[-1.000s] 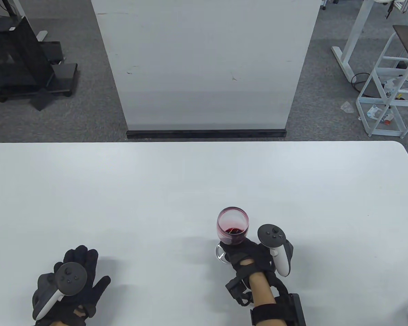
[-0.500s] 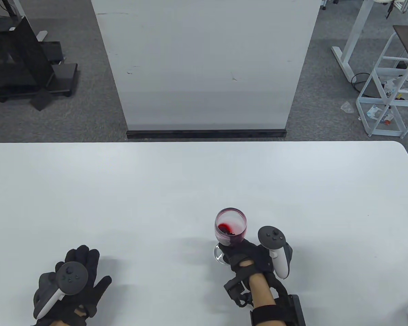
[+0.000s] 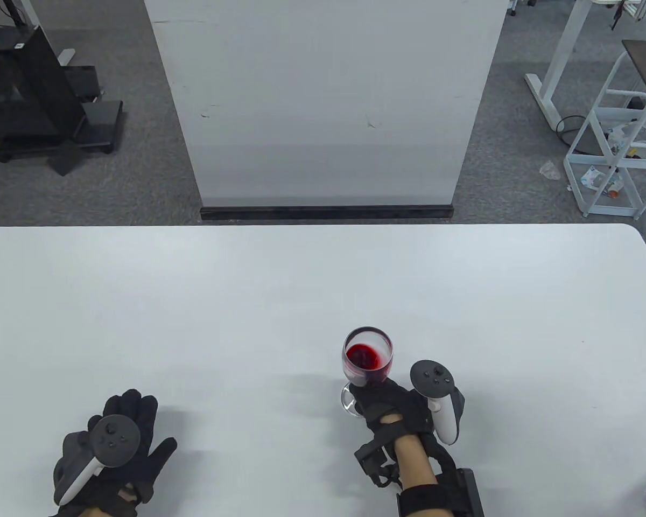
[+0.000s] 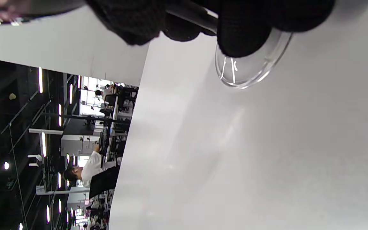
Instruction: Shake wine glass on table
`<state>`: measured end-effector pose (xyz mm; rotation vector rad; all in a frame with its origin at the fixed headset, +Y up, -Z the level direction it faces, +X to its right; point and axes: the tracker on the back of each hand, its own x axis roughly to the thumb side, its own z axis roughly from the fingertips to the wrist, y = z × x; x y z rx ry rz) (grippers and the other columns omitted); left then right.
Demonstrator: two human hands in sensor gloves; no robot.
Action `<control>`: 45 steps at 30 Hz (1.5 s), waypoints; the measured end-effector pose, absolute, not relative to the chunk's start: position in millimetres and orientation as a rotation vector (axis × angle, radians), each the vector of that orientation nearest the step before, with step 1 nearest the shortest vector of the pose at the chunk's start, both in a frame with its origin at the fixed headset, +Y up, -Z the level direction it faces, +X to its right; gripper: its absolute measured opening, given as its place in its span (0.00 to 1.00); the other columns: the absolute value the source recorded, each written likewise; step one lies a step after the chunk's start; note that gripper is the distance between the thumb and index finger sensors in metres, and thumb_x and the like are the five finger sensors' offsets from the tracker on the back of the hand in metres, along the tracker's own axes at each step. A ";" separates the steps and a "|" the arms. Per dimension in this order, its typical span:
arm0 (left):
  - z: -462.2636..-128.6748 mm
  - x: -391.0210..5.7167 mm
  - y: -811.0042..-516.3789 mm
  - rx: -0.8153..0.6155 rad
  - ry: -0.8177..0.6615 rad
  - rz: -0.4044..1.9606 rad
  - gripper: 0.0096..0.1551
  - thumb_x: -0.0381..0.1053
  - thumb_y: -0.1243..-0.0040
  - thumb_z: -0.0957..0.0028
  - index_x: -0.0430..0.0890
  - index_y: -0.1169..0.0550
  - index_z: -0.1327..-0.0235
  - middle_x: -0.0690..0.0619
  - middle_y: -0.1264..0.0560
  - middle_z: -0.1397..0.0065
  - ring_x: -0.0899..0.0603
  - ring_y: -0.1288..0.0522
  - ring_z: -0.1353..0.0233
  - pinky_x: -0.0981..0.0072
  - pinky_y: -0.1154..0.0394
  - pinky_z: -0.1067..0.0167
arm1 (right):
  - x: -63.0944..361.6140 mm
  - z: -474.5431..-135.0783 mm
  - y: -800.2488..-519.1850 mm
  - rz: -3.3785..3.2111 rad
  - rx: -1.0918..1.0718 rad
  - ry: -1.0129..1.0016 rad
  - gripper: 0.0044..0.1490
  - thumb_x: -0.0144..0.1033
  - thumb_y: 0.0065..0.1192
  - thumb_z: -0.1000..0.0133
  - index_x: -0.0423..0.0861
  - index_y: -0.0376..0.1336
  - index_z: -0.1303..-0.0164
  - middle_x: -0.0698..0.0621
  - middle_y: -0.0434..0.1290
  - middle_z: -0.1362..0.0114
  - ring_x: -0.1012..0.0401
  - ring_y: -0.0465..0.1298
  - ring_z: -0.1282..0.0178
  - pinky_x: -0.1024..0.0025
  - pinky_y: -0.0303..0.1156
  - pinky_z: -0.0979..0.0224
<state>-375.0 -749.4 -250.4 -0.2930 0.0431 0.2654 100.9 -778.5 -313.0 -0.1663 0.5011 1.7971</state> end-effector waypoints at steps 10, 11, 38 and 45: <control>-250.0 -375.1 -749.0 -0.291 0.040 0.270 0.48 0.73 0.60 0.54 0.61 0.63 0.27 0.59 0.73 0.18 0.45 0.77 0.20 0.50 0.78 0.27 | 104.0 -312.3 -778.4 1.846 -0.184 0.457 0.35 0.47 0.62 0.42 0.46 0.58 0.28 0.44 0.58 0.20 0.50 0.71 0.38 0.58 0.72 0.42; -250.1 -375.2 -749.0 -0.291 0.040 0.271 0.48 0.73 0.60 0.54 0.61 0.62 0.27 0.59 0.73 0.18 0.45 0.77 0.20 0.50 0.78 0.27 | 100.4 -311.4 -779.9 1.852 -0.193 0.425 0.35 0.47 0.61 0.42 0.47 0.56 0.27 0.44 0.57 0.20 0.51 0.70 0.38 0.58 0.72 0.41; -250.3 -375.6 -749.7 -0.293 0.044 0.266 0.48 0.73 0.59 0.54 0.61 0.63 0.27 0.59 0.73 0.19 0.45 0.77 0.20 0.50 0.78 0.27 | 92.7 -310.6 -775.2 1.871 -0.187 0.432 0.35 0.45 0.62 0.43 0.43 0.57 0.28 0.43 0.56 0.19 0.51 0.71 0.39 0.55 0.71 0.42; -250.3 -376.1 -749.3 -0.286 0.050 0.267 0.48 0.73 0.60 0.54 0.62 0.62 0.27 0.59 0.73 0.19 0.45 0.77 0.20 0.50 0.78 0.27 | 94.0 -309.4 -776.7 1.924 -0.228 0.387 0.36 0.46 0.60 0.42 0.46 0.54 0.26 0.45 0.54 0.18 0.54 0.70 0.38 0.56 0.71 0.41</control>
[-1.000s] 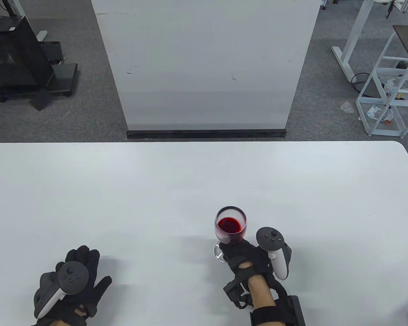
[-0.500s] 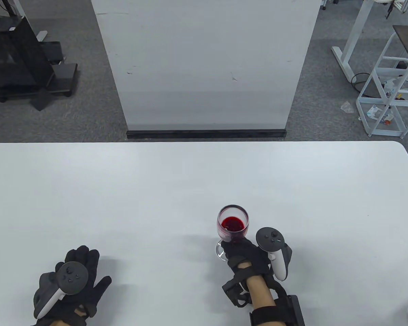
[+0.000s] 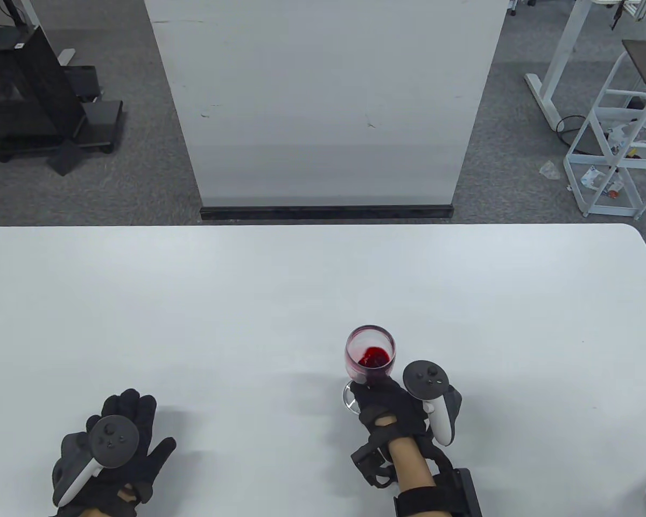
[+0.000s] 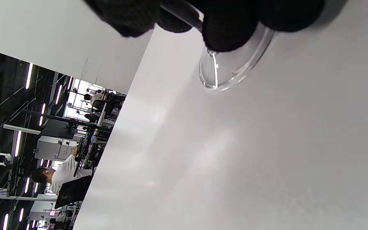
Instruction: Shake wine glass on table
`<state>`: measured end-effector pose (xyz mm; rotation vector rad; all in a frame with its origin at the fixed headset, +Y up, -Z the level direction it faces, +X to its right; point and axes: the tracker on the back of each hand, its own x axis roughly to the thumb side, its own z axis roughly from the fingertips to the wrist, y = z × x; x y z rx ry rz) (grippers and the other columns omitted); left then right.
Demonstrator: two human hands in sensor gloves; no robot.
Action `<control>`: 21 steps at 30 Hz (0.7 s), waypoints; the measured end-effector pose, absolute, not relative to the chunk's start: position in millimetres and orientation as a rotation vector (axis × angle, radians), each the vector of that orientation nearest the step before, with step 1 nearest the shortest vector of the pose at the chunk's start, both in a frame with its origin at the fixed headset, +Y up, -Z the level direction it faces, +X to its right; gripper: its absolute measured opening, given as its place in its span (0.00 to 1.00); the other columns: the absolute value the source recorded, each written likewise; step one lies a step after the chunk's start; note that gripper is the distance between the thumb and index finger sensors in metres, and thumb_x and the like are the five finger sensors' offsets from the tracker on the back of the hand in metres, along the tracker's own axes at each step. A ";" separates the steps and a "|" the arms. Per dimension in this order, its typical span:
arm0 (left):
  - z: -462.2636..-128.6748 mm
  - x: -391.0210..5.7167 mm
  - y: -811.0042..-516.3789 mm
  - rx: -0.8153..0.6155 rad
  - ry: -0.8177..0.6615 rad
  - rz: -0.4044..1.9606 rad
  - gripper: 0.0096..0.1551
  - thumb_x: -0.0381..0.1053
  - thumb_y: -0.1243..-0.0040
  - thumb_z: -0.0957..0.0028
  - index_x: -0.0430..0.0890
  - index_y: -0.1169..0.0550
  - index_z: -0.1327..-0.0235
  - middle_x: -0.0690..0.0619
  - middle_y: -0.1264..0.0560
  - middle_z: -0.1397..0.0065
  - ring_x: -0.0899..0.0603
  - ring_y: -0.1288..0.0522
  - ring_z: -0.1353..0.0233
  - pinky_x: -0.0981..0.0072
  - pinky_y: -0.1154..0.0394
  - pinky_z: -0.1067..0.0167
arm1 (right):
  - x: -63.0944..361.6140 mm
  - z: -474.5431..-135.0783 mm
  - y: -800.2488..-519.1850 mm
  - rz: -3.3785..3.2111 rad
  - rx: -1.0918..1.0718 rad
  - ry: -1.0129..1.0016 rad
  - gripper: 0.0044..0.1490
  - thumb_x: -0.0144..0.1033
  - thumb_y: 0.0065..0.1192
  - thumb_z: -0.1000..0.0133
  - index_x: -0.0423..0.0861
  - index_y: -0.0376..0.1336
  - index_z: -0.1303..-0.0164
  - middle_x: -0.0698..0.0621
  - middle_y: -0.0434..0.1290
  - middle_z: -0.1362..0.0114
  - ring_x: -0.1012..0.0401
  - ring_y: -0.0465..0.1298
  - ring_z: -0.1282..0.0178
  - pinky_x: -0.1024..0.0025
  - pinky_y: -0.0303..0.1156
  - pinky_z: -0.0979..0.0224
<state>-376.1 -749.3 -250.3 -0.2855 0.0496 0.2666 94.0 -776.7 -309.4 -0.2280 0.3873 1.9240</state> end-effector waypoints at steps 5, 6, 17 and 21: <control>-250.3 -376.0 -749.2 -0.284 0.051 0.263 0.48 0.73 0.59 0.54 0.61 0.62 0.27 0.59 0.73 0.19 0.45 0.77 0.20 0.50 0.78 0.27 | 100.4 -310.2 -774.0 1.924 -0.247 0.429 0.34 0.47 0.61 0.41 0.46 0.57 0.28 0.45 0.55 0.19 0.52 0.70 0.38 0.57 0.71 0.41; -250.4 -376.0 -749.3 -0.285 0.052 0.265 0.48 0.73 0.59 0.54 0.61 0.63 0.27 0.59 0.73 0.19 0.45 0.77 0.20 0.50 0.78 0.27 | 98.9 -309.0 -776.7 1.929 -0.251 0.382 0.35 0.47 0.60 0.41 0.46 0.55 0.27 0.45 0.55 0.18 0.53 0.70 0.38 0.57 0.71 0.40; -250.2 -375.9 -749.3 -0.287 0.052 0.265 0.48 0.73 0.59 0.54 0.61 0.62 0.27 0.59 0.73 0.19 0.45 0.77 0.20 0.50 0.78 0.27 | 95.7 -309.9 -775.6 1.931 -0.221 0.409 0.34 0.47 0.60 0.42 0.46 0.57 0.28 0.45 0.55 0.19 0.53 0.71 0.39 0.57 0.72 0.42; -250.1 -376.2 -749.1 -0.282 0.053 0.267 0.48 0.73 0.59 0.54 0.61 0.62 0.27 0.59 0.73 0.19 0.45 0.77 0.20 0.50 0.78 0.27 | 99.6 -309.6 -773.8 1.963 -0.258 0.405 0.34 0.48 0.61 0.42 0.46 0.58 0.29 0.46 0.57 0.19 0.53 0.71 0.40 0.58 0.72 0.42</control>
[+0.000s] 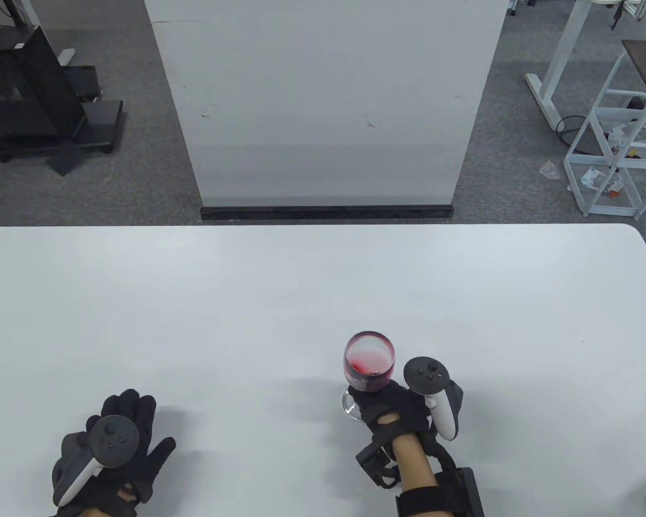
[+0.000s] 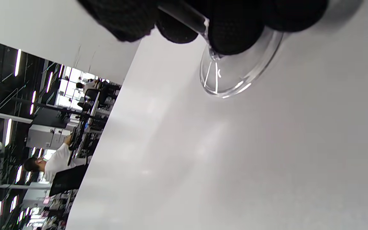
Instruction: Shake wine glass on table
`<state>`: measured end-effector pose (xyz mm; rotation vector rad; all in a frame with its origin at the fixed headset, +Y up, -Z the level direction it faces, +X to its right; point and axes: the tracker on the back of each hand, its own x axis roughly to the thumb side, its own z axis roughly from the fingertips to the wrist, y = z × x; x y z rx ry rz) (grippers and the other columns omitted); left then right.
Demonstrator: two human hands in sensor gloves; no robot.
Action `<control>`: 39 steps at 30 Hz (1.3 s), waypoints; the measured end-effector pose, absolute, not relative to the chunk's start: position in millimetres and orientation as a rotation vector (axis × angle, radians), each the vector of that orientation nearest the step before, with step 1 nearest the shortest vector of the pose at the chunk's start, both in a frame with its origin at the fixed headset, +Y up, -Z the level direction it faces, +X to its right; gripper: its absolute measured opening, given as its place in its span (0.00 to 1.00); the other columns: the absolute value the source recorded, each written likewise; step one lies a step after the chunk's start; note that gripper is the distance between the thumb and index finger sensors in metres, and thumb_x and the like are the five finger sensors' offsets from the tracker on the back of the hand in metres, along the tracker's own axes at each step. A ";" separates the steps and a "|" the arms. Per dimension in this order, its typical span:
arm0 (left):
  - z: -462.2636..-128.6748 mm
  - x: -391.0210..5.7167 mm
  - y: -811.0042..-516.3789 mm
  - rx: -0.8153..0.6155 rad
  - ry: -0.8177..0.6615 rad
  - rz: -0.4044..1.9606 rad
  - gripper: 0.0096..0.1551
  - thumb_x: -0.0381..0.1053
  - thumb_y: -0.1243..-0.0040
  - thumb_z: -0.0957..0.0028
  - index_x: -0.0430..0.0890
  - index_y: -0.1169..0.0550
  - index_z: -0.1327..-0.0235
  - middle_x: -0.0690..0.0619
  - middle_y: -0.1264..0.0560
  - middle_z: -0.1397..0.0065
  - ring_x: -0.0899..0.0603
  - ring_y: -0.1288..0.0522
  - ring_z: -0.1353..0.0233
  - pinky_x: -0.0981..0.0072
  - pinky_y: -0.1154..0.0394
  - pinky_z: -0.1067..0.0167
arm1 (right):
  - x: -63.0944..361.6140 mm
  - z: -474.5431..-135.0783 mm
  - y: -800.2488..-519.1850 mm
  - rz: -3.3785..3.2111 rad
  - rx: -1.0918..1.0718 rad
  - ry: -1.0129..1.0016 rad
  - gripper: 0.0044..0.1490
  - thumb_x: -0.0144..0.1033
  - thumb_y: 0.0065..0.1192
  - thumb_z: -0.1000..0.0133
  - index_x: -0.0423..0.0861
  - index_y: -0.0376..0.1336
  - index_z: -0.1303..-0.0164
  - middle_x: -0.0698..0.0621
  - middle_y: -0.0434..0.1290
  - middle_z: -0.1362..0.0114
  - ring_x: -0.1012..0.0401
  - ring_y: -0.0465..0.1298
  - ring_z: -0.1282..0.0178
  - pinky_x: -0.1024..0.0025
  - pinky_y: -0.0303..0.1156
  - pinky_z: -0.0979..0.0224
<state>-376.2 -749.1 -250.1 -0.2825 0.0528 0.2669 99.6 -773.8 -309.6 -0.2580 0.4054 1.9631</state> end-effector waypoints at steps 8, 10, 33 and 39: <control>-250.0 -376.3 -749.3 -0.285 0.054 0.266 0.48 0.73 0.59 0.54 0.61 0.62 0.27 0.59 0.73 0.19 0.45 0.77 0.20 0.50 0.78 0.27 | 100.4 -308.3 -774.7 1.954 -0.253 0.407 0.34 0.48 0.61 0.41 0.46 0.57 0.28 0.45 0.56 0.19 0.53 0.71 0.40 0.58 0.71 0.42; -250.3 -376.1 -749.8 -0.289 0.054 0.266 0.48 0.73 0.60 0.54 0.61 0.63 0.27 0.59 0.73 0.19 0.45 0.77 0.20 0.50 0.78 0.27 | 96.5 -307.3 -778.4 1.967 -0.263 0.358 0.35 0.47 0.59 0.42 0.47 0.55 0.27 0.46 0.54 0.18 0.55 0.70 0.39 0.58 0.71 0.40; -249.4 -376.5 -748.0 -0.280 0.050 0.267 0.48 0.73 0.59 0.54 0.61 0.62 0.27 0.59 0.73 0.19 0.45 0.78 0.20 0.50 0.78 0.27 | 100.1 -309.8 -779.6 1.902 -0.212 0.434 0.35 0.48 0.61 0.42 0.46 0.57 0.28 0.46 0.54 0.18 0.53 0.69 0.39 0.58 0.71 0.41; -248.6 -376.5 -747.1 -0.274 0.051 0.266 0.48 0.73 0.59 0.54 0.61 0.62 0.27 0.59 0.73 0.19 0.45 0.77 0.20 0.50 0.78 0.27 | 101.4 -311.1 -777.9 1.908 -0.200 0.470 0.35 0.48 0.62 0.42 0.46 0.57 0.28 0.46 0.55 0.18 0.53 0.70 0.39 0.58 0.71 0.42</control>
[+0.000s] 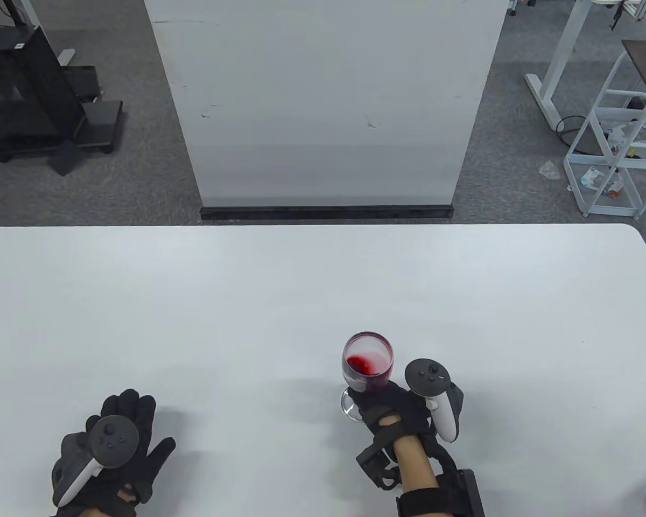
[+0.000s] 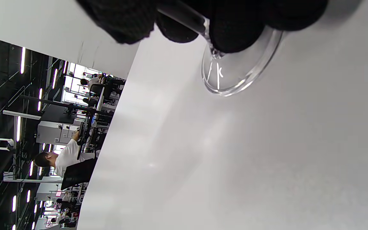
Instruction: Shake wine glass on table
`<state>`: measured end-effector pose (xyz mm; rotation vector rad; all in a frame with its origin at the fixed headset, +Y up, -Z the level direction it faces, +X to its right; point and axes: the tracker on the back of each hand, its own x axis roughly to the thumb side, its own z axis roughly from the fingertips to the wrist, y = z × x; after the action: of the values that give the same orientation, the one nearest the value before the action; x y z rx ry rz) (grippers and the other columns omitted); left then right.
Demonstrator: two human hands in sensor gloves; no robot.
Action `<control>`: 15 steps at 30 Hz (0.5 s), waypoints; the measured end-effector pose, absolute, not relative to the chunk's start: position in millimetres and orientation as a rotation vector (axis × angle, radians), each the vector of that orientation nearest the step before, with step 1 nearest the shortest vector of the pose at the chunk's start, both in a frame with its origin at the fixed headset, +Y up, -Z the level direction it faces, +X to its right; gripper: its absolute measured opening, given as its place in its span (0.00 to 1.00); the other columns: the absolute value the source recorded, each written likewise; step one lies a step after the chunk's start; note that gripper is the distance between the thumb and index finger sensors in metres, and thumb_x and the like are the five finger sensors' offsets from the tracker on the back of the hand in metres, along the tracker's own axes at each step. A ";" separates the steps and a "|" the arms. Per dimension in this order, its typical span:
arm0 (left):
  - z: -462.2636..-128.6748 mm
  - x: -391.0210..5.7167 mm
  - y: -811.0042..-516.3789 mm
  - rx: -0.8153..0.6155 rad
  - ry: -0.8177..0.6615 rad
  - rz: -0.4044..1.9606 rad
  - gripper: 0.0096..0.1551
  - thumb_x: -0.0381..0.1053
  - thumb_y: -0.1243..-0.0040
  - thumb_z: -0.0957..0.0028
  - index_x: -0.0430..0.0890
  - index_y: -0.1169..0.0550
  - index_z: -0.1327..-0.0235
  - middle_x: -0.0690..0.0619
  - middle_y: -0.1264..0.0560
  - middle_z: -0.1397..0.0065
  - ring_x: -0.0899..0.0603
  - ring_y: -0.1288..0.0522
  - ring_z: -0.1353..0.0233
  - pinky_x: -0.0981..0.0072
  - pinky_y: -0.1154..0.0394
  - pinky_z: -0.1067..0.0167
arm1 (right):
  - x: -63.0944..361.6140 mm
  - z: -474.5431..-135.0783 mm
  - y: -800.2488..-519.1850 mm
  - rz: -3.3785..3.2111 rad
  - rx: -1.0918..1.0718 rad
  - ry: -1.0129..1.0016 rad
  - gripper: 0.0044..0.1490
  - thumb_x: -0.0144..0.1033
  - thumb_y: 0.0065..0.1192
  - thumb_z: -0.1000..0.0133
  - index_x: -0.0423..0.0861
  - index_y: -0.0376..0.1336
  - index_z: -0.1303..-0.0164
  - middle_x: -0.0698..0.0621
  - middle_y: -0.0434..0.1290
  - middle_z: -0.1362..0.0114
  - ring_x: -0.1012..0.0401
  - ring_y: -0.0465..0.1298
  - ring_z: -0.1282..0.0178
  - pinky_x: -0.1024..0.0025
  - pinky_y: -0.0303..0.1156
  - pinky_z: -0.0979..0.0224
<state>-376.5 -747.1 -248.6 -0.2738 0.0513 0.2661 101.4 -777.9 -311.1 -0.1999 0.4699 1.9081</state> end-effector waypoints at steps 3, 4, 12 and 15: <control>-249.1 -376.9 -747.5 -0.276 0.054 0.269 0.48 0.73 0.59 0.54 0.61 0.62 0.27 0.59 0.73 0.19 0.45 0.77 0.20 0.50 0.78 0.27 | 97.9 -309.7 -781.7 1.915 -0.234 0.404 0.37 0.47 0.60 0.42 0.48 0.53 0.25 0.47 0.51 0.17 0.55 0.68 0.36 0.58 0.70 0.39; -249.3 -376.8 -747.8 -0.278 0.054 0.268 0.48 0.72 0.59 0.54 0.61 0.62 0.27 0.59 0.73 0.19 0.45 0.77 0.20 0.50 0.78 0.27 | 98.7 -310.1 -780.8 1.905 -0.216 0.421 0.37 0.46 0.60 0.42 0.47 0.53 0.25 0.46 0.51 0.17 0.55 0.68 0.36 0.57 0.70 0.40; -250.0 -377.0 -748.7 -0.282 0.056 0.268 0.48 0.73 0.59 0.54 0.61 0.62 0.27 0.59 0.73 0.19 0.45 0.77 0.20 0.50 0.78 0.27 | 102.9 -311.0 -782.0 1.879 -0.220 0.421 0.38 0.48 0.59 0.42 0.47 0.53 0.25 0.46 0.51 0.17 0.55 0.68 0.36 0.57 0.70 0.40; -249.5 -377.0 -748.2 -0.278 0.054 0.269 0.48 0.73 0.59 0.54 0.61 0.62 0.27 0.58 0.73 0.19 0.45 0.77 0.20 0.50 0.78 0.27 | 106.5 -313.0 -779.6 1.882 -0.194 0.449 0.36 0.50 0.63 0.43 0.45 0.59 0.29 0.45 0.56 0.19 0.51 0.70 0.39 0.56 0.71 0.42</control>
<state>-377.0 -748.2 -249.5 -0.2780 0.0537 0.2694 106.5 -779.6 -313.0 -0.1941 0.4487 1.8819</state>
